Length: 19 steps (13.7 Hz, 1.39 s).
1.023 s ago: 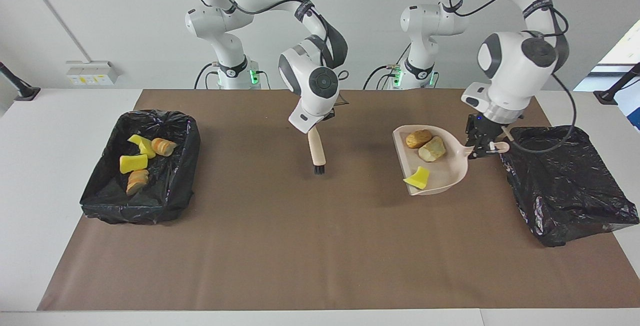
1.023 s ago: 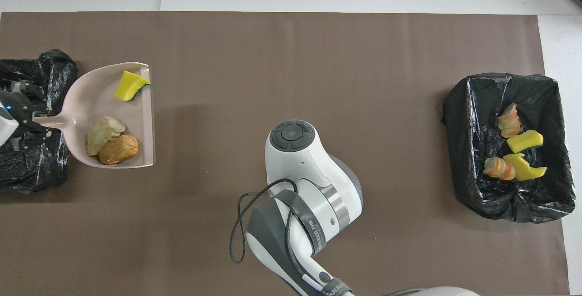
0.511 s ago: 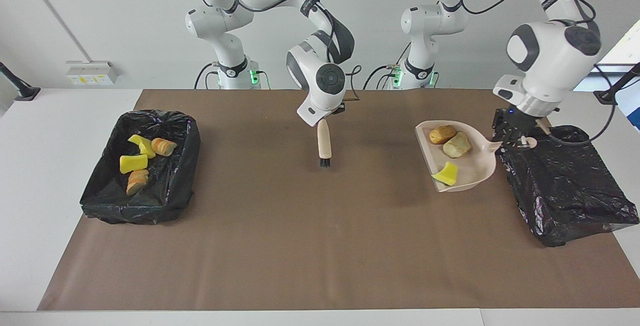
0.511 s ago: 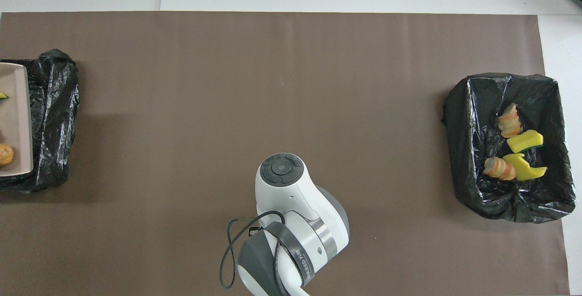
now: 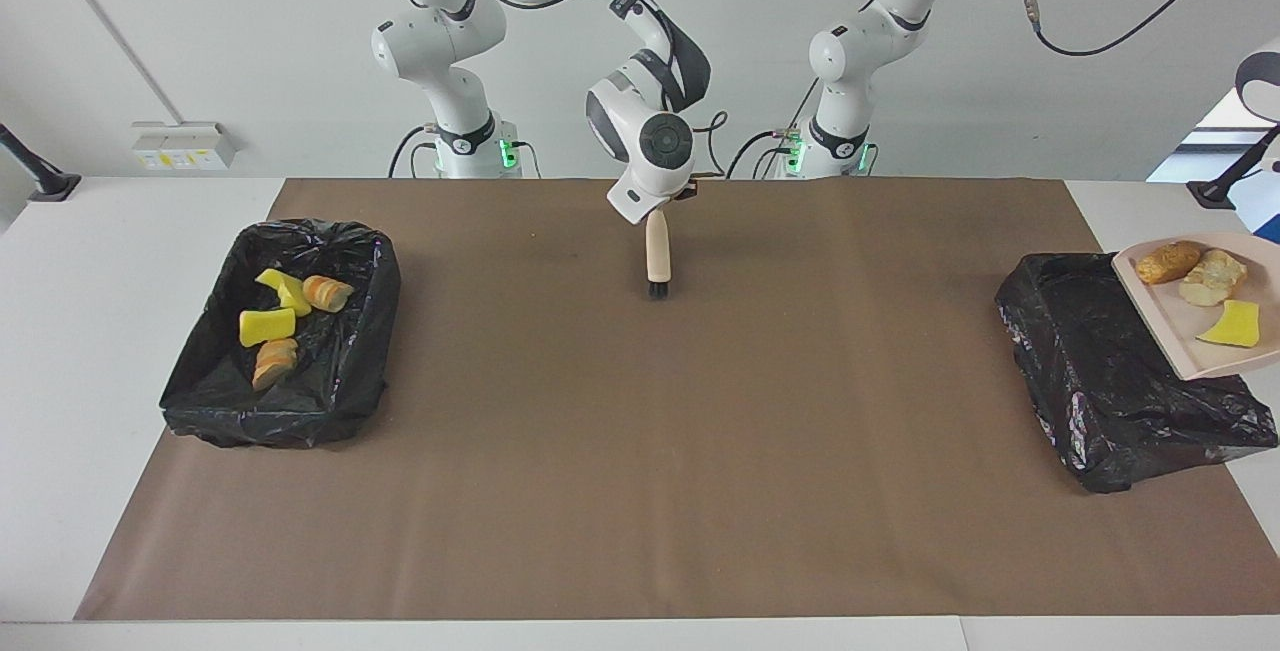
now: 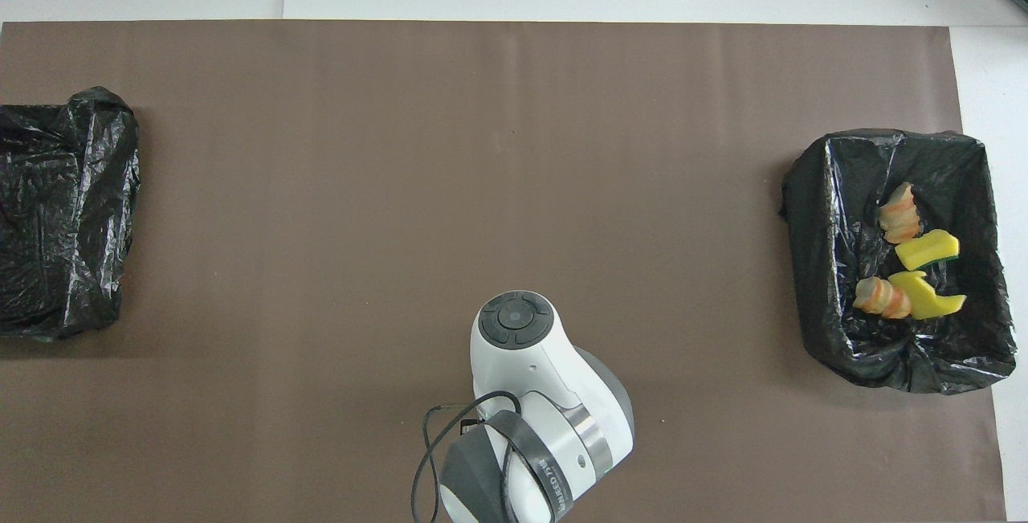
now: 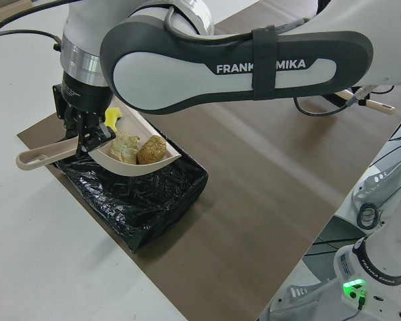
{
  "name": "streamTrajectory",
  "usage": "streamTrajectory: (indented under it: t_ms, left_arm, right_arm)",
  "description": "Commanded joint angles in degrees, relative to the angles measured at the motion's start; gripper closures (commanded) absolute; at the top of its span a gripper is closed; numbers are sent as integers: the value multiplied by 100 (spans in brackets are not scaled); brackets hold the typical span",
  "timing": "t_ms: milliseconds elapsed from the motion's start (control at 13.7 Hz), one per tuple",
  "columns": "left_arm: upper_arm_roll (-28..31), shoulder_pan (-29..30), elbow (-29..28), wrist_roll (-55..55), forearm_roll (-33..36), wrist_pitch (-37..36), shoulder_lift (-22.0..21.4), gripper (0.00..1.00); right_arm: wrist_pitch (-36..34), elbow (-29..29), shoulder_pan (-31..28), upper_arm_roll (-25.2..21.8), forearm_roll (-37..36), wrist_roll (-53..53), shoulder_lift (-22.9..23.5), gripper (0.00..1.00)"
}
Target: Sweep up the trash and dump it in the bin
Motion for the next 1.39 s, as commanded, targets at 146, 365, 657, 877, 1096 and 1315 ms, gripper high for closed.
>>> streamTrajectory:
  t_ms: [146,365,657,877,1096,1315]
  left_arm:
    - [57,-296,-675,-953,1755,289,-224,100]
    - [57,-454,-1070,-1936,2661,62,-470,100]
    - [31,-885,-696,-2265,3463,-992,-497,100]
    - [-57,-1069,-28,-2081,3184,-1686,-497,100]
    - [-66,-1657,36,-2124,2305,-2153,-488,100]
    - [-66,-2062,-8,-2447,1243,-2171,-427,100]
  right_arm:
    - [432,-421,-76,8,141,-211,-259,100]
    - [406,-413,-85,8,150,-211,-259,82]
    - [362,-334,-85,8,97,-394,-233,0]
    - [327,-255,-93,-1,88,-448,-207,0]
    - [239,-36,-102,-19,71,-378,-197,0]
    - [239,228,-408,-54,53,-438,-382,0]
